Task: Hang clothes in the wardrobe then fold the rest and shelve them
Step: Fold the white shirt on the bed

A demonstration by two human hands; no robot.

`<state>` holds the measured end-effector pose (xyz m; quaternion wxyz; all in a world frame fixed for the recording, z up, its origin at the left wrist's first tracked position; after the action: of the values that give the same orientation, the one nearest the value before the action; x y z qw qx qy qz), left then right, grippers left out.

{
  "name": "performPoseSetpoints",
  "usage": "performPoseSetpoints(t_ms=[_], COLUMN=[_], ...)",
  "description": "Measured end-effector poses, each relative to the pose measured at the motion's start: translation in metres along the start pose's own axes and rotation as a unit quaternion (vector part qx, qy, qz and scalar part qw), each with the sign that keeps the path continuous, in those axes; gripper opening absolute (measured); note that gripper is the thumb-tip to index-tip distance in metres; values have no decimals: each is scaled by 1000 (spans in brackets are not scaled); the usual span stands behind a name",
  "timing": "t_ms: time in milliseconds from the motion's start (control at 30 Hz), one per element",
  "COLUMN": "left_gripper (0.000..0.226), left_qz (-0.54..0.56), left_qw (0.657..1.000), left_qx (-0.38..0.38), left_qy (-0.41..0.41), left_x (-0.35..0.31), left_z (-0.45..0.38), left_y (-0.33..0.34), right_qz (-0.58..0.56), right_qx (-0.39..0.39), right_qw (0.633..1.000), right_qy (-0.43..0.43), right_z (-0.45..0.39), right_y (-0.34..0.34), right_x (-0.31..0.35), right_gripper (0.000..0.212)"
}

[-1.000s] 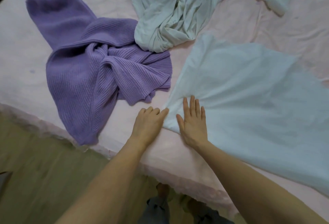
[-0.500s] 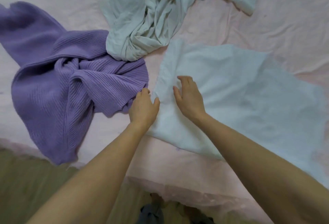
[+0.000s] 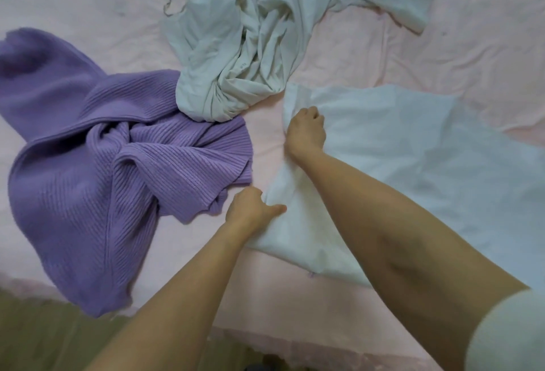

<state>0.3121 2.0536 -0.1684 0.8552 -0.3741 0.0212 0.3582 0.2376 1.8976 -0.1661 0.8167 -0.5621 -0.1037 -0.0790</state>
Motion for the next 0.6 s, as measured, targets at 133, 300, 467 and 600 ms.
performPoseSetpoints(t_ms=[133,300,467,600], left_gripper=[35,24,18,24], left_qz=[30,74,64,35], left_qw=[998,986,971,968], left_qx=[17,-12,36,71], left_qy=[52,148,229,239], left_x=[-4,-28,-91,-149], left_z=[1,23,58,75], left_y=[-6,-9,3,29], right_qz=[-133,-210,-318,-378], right_qx=[-37,0,30,33], right_qw=[990,977,947,925], right_qy=[43,33,24,7], right_z=[-19,-25,-14,-3], right_y=[-17,-36,-78,-118], right_x=[-25,-47,-73,-117], right_gripper=[30,25,25,19])
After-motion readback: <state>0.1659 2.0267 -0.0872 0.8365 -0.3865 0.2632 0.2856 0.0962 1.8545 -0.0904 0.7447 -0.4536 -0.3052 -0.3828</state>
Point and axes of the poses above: each hand's wrist, its own z-axis away from the middle knuckle, its own y-axis out of the palm, x = y × z, the point moved 2 cm from there along -z, towards the middle knuckle, and after that the axes turned 12 degrees about -z, right-handed, at the moved point
